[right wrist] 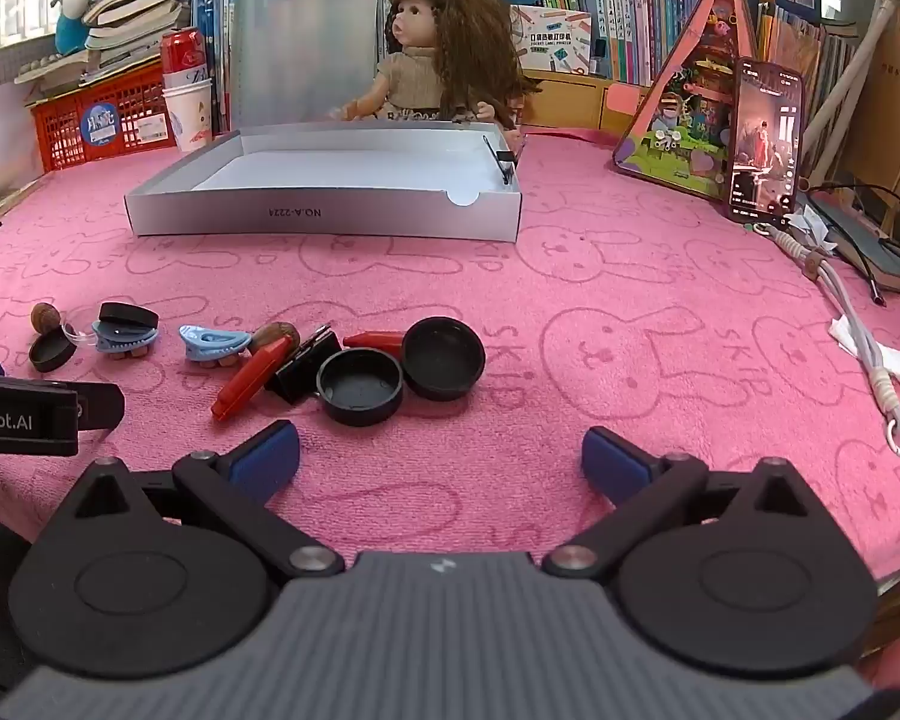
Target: Organize rigid objects
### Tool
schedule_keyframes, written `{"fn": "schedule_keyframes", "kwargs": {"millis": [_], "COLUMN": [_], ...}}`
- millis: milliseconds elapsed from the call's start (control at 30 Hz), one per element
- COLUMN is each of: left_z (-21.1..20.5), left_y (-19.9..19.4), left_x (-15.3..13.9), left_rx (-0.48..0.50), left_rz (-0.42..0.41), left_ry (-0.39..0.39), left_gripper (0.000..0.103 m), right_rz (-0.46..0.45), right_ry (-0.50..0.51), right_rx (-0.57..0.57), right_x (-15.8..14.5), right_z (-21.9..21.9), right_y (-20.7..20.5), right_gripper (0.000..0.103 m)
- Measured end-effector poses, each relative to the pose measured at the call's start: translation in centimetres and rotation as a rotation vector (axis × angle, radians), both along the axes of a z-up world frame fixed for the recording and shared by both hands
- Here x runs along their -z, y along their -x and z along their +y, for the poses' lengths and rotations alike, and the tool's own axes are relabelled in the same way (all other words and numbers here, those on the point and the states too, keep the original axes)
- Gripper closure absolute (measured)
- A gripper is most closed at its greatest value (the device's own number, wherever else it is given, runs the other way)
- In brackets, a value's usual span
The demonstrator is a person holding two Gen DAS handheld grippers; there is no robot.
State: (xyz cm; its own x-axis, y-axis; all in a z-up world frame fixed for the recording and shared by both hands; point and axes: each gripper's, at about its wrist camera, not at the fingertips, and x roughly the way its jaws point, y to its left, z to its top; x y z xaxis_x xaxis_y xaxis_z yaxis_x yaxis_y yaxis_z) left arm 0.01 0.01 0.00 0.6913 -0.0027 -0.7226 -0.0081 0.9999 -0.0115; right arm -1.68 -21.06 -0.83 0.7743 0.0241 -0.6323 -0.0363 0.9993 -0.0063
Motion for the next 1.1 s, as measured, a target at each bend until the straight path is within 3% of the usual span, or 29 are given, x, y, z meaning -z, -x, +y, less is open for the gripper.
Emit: {"fn": "schedule_keyframes", "kwargs": {"millis": [1100], "left_z": [-0.02], "left_y": [-0.04], "left_x": [0.00], "left_rx": [0.000], "left_rz": [0.005], "left_ry": [-0.007], "left_gripper": [0.000], "right_rz": [0.017], "right_ry": [0.000], "right_rx": [0.005], "right_x": [0.22], "right_z": [0.09], "right_y": [-0.41], "right_gripper": [0.000]}}
